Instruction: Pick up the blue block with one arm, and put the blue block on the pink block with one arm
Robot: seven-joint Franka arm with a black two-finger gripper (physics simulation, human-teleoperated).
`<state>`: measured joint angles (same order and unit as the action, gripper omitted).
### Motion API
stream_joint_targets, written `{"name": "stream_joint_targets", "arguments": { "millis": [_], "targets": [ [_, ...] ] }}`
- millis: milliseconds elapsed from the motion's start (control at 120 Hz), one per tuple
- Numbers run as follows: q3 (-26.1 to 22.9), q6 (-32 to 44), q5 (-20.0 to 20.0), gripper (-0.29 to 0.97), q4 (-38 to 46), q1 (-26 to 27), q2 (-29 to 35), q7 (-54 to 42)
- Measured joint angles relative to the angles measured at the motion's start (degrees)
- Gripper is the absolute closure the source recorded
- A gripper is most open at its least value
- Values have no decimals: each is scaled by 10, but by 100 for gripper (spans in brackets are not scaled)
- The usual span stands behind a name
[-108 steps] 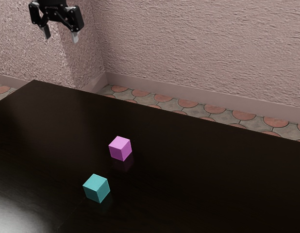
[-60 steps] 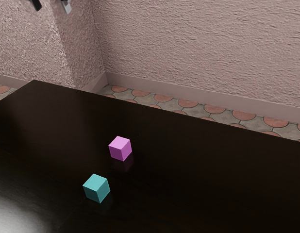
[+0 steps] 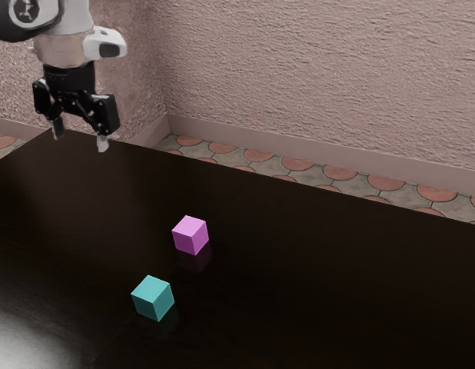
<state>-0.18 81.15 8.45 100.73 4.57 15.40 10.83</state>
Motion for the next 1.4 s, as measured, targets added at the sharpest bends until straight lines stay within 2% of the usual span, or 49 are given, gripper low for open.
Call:
{"name": "stream_joint_targets", "arguments": {
  "millis": [42, 83, 158, 275, 342, 450, 642, 925, 1158, 1400],
  "targets": [
    [5, 10, -7, 0, 52, -7, 20, 3],
    [15, 25, -19, 0, 79, -11, 14, 8],
    [21, 100, -34, 0, 155, -14, -5, 10],
    [24, 233, -51, 0, 205, -14, -103, 9],
    [25, 299, -60, 0, 227, -14, -134, 8],
    [25, 400, -65, 0, 319, -13, -114, -11],
    [17, 514, -67, 0, 388, -15, -83, -74],
    [4, 597, -104, 0, 425, -14, -109, -154],
    [4, 625, -119, 0, 425, -14, -140, -196],
    [6, 635, -139, 0, 445, -13, -135, -223]
  ]
}}
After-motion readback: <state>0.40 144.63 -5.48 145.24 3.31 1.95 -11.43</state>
